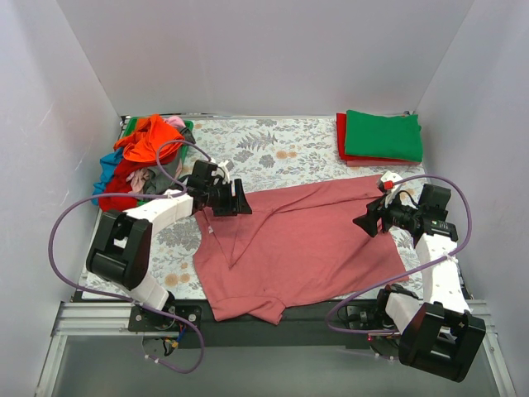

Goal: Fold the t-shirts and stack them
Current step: Fold the tshirt

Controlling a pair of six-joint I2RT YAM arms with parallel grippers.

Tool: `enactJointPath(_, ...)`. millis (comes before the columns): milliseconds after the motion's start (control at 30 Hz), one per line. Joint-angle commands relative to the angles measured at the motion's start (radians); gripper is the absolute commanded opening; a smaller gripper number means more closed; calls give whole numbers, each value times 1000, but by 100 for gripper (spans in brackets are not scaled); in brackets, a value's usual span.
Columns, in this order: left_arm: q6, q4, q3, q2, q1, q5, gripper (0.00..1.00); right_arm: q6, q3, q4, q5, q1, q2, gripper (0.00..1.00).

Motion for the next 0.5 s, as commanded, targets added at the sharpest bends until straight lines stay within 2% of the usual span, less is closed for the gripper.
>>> enactJointPath(0, -2, 21, -8, 2, -9, 18, 61, -7, -11, 14, -22, -4, -1, 75)
enactJointPath(467, -10, 24, -1, 25, -29, 18, 59, -7, -9, 11, -24, -6, 0, 75)
